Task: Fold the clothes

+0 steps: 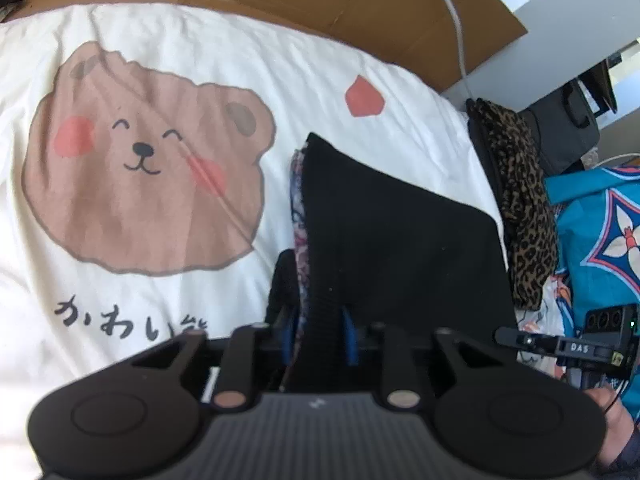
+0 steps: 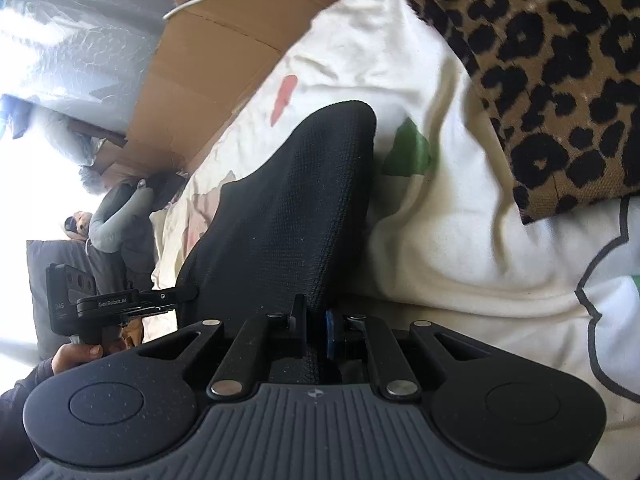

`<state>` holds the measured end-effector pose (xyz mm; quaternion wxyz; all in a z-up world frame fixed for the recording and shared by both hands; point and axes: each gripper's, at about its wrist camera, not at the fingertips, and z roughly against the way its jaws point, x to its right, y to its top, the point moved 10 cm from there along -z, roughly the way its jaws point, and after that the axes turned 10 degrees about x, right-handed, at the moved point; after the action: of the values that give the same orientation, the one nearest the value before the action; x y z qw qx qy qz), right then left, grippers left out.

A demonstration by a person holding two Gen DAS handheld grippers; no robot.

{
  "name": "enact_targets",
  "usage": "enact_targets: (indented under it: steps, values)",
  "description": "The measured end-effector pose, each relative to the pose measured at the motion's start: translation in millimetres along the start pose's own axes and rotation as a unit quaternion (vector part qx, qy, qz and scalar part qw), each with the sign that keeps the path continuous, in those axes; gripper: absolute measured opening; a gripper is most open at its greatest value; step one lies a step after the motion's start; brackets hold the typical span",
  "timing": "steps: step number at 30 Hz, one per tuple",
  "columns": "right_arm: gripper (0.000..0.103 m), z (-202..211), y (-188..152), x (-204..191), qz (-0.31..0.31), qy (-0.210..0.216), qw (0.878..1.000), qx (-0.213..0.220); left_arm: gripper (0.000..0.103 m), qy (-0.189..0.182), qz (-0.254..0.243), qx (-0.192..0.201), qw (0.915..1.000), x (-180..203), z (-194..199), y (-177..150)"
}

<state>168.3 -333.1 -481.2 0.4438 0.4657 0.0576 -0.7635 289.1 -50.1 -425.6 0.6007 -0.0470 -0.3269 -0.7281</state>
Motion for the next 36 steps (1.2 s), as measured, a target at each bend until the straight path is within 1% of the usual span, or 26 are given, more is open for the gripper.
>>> enact_targets:
  steps: [1, 2, 4, 5, 6, 8, 12, 13, 14, 15, 16, 17, 19, 22, 23, 24, 25, 26, 27, 28, 29, 30, 32, 34, 35, 36]
  values:
    - [0.011, -1, 0, 2, -0.007, -0.003, 1.0, -0.001, 0.056, 0.009, 0.004, -0.002, 1.0, -3, -1, 0]
    - [0.013, -1, 1, 5, -0.012, -0.005, 1.0, -0.001, 0.061, 0.012, 0.01, -0.002, 0.9999, -5, -3, 1]
    - [0.021, -2, 2, 8, -0.018, -0.006, 1.0, -0.001, 0.062, -0.001, 0.028, -0.004, 0.9996, -7, -8, 1]
    - [0.029, -3, 2, 9, -0.02, -0.005, 1.0, 0.001, 0.062, -0.011, 0.04, -0.01, 0.9991, -7, -12, 0]
    - [0.031, -5, 3, 11, -0.023, -0.006, 1.0, 0.002, 0.062, -0.019, 0.052, -0.018, 0.9983, -8, -17, -1]
    - [0.031, -9, 6, 14, -0.029, -0.007, 1.0, 0.004, 0.07, -0.026, 0.063, -0.028, 0.9973, -10, -25, -3]
    - [0.031, -24, 9, 14, -0.035, -0.002, 0.999, 0.001, 0.075, -0.048, 0.077, -0.034, 0.9953, -10, -34, -4]
    - [0.031, -27, 9, 13, -0.033, 0.0, 0.999, 0.0, 0.074, -0.051, 0.076, -0.034, 0.9952, -10, -34, -4]
    - [0.031, -30, 10, 12, -0.033, 0.002, 0.999, 0.0, 0.067, -0.051, 0.071, -0.035, 0.9956, -9, -34, -4]
    - [0.028, -32, 10, 11, -0.031, 0.003, 1.0, 0.0, 0.062, -0.051, 0.064, -0.034, 0.9961, -8, -33, -3]
    - [0.024, -31, 11, 8, -0.023, 0.004, 1.0, 0.001, 0.05, -0.055, 0.059, -0.032, 0.9962, -7, -31, -2]
    - [0.018, -31, 11, 6, -0.016, 0.005, 1.0, 0.002, 0.042, -0.059, 0.052, -0.028, 0.9965, -5, -28, -1]
    - [0.017, -29, 12, 1, -0.001, 0.006, 1.0, 0.003, 0.035, -0.062, 0.03, -0.022, 0.9973, 1, -21, 2]
    - [0.017, -23, 13, -5, 0.014, 0.013, 1.0, 0.004, 0.034, -0.068, 0.016, -0.02, 0.9974, 8, -13, 5]
    - [0.02, -22, 13, -4, 0.015, 0.011, 1.0, 0.002, 0.037, -0.065, 0.01, -0.022, 0.9976, 9, -13, 5]
    - [0.02, -22, 13, -3, 0.015, 0.008, 1.0, -0.001, 0.039, -0.059, 0.005, -0.026, 0.9979, 8, -14, 4]
    - [0.021, -24, 14, 1, 0.012, 0.003, 1.0, -0.003, 0.046, -0.055, 0.004, -0.031, 0.998, 7, -16, 3]
    - [0.025, -25, 14, 4, 0.009, -0.002, 1.0, -0.005, 0.055, -0.054, 0.009, -0.036, 0.9979, 5, -18, 2]
    - [0.026, -27, 15, 7, 0.007, -0.006, 1.0, -0.007, 0.06, -0.051, 0.015, -0.04, 0.9978, 3, -22, 1]
    - [0.026, -29, 15, 8, 0.01, -0.005, 1.0, -0.011, 0.071, -0.046, 0.019, -0.044, 0.9978, 0, -26, 0]
    - [0.028, -31, 15, 8, 0.012, -0.005, 1.0, -0.015, 0.075, -0.045, 0.019, -0.046, 0.9978, -1, -29, 0]
    - [0.033, -33, 15, 8, 0.014, -0.004, 1.0, -0.019, 0.075, -0.048, 0.012, -0.043, 0.9978, -2, -31, 1]
    - [0.033, -37, 16, 7, 0.017, -0.001, 1.0, -0.024, 0.079, -0.06, -0.003, -0.039, 0.9974, 1, -35, 1]
    - [0.034, -41, 16, 6, 0.018, 0.003, 0.999, -0.027, 0.085, -0.075, -0.001, -0.04, 0.9964, 4, -38, 0]
    - [0.034, -42, 16, 5, 0.019, 0.005, 0.999, -0.027, 0.084, -0.077, -0.003, -0.041, 0.9962, 5, -38, 0]
    - [0.033, -43, 16, 3, 0.021, 0.007, 0.999, -0.026, 0.079, -0.076, -0.006, -0.043, 0.9962, 6, -39, 0]
